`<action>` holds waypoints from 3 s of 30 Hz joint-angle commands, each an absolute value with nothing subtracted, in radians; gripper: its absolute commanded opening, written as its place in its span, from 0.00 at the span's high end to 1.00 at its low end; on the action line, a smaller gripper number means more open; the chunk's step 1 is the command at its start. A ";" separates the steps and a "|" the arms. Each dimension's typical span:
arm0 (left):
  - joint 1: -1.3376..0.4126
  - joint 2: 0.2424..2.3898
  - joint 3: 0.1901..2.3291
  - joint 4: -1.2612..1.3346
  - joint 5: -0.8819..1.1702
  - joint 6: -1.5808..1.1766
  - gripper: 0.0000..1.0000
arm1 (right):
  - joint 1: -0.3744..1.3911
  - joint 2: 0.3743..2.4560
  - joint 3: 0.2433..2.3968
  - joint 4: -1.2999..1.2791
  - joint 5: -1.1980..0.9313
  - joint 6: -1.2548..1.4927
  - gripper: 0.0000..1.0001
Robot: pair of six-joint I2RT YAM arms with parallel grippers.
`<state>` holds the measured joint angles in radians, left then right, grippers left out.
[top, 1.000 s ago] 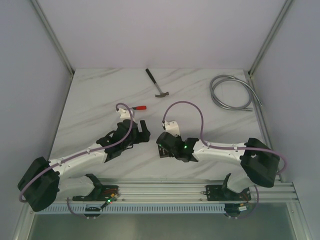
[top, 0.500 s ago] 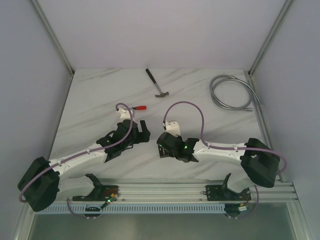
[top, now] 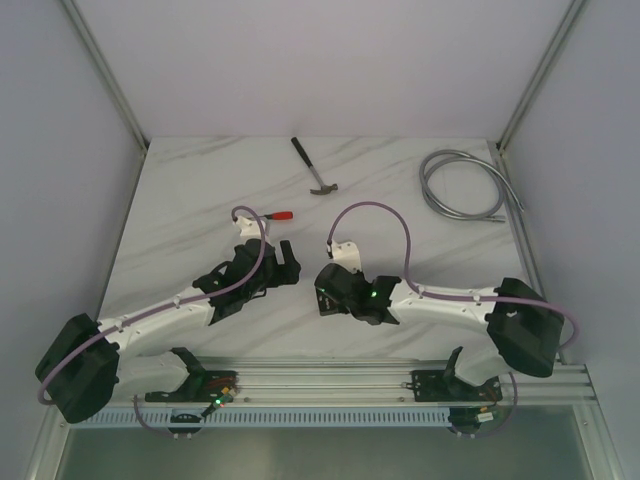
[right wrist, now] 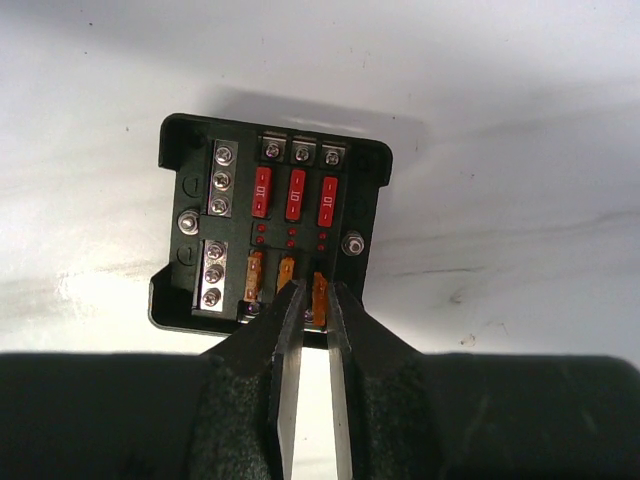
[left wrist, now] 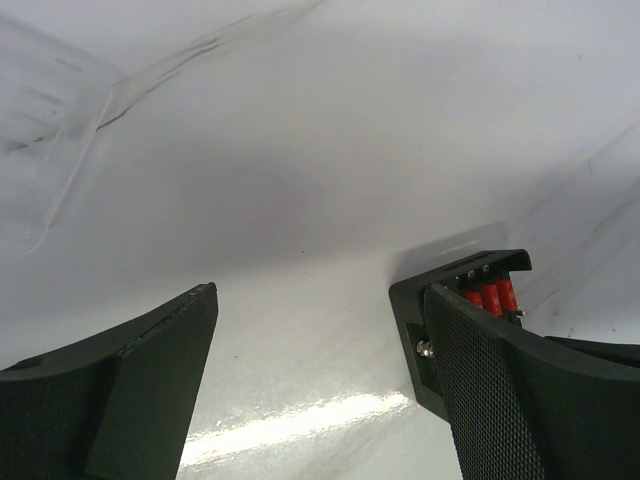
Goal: Snap on the fuse box
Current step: Install the fuse at the fuse box base.
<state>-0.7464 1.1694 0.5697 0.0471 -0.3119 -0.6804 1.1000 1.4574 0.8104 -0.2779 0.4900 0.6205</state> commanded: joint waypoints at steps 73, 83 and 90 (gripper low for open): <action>-0.744 1.164 0.566 0.036 -0.305 -0.688 0.07 | 1.109 1.508 0.861 -0.319 0.421 0.614 0.83; -0.743 1.178 0.565 0.039 -0.278 -0.703 0.08 | 1.109 1.472 0.856 -0.303 0.416 0.623 0.79; -0.746 1.191 0.529 0.068 -0.187 -0.756 0.19 | 1.109 1.480 0.857 -0.301 0.411 0.642 0.79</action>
<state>-0.7464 1.1797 0.5579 0.0505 -0.2558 -0.7155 1.1015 1.4914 0.8558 -0.3038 0.4149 0.6144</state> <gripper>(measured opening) 0.843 0.208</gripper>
